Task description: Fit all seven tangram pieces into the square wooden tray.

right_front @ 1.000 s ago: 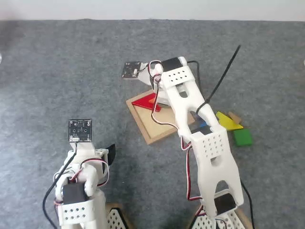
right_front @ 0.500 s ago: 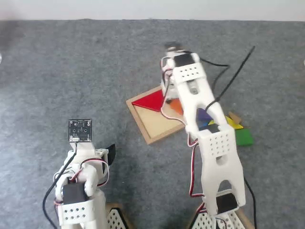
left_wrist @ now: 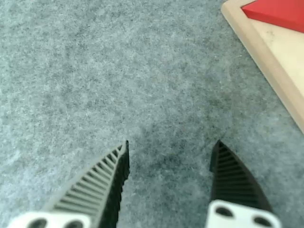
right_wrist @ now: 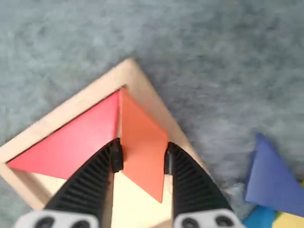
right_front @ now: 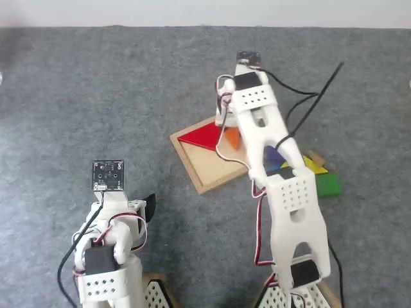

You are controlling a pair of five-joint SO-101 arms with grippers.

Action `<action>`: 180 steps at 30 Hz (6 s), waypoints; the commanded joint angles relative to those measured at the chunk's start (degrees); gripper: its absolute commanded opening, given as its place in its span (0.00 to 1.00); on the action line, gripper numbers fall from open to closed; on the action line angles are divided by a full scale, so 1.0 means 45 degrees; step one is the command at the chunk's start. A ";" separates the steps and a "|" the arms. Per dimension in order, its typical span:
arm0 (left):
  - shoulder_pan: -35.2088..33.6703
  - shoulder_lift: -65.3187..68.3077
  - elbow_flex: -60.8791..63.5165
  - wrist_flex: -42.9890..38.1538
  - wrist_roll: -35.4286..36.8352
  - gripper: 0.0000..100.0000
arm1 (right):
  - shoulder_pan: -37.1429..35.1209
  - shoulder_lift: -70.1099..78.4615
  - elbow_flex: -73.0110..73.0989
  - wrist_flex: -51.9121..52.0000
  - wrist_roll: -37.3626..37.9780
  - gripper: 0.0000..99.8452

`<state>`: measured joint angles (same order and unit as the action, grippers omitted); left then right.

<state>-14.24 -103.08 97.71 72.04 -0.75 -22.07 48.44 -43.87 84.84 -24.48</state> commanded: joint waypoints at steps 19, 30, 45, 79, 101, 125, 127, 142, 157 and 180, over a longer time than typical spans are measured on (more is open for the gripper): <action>0.0000 -0.0274 -0.0283 0.0059 0.0098 0.27 | -0.0615 -0.0908 -0.0586 -0.0049 0.0430 0.27; 0.0000 -0.0274 -0.0283 0.0059 0.0098 0.27 | -0.0459 -0.1241 -0.0508 0.0029 0.1192 0.27; 0.0000 -0.0274 -0.0283 0.0059 0.0098 0.27 | -0.0479 -0.6476 -0.0488 0.1495 0.3595 0.27; 0.0000 -0.0274 -0.0283 0.0059 0.0098 0.27 | 0.7199 -1.9214 2.0650 -0.8781 1.2210 0.10; 0.0000 -0.0274 -0.0283 0.0059 0.0098 0.27 | 0.5206 -1.0305 1.5609 -0.5890 2.2056 0.36; 0.0000 -0.0274 -0.0283 0.0059 0.0098 0.27 | 0.4796 -0.7140 1.4007 -0.6242 2.4107 0.10; 0.0000 -0.0274 -0.0283 0.0059 0.0098 0.27 | 0.4737 -0.7160 1.4027 -0.6242 2.4088 0.00; 0.0000 -0.0274 -0.0283 0.0059 0.0098 0.27 | 0.4894 -1.0969 1.5394 -0.4386 2.0278 0.01; 0.0000 -0.0274 -0.0283 0.0059 0.0098 0.27 | 0.3448 -1.6908 1.8989 -0.4190 2.0142 0.17; 0.0000 -0.0274 -0.0283 0.0059 0.0098 0.27 | 0.0967 -1.1263 1.9048 -0.8293 2.1001 0.29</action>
<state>-14.24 -103.08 97.71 72.04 -0.75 -17.67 -3.25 42.02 48.97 69.14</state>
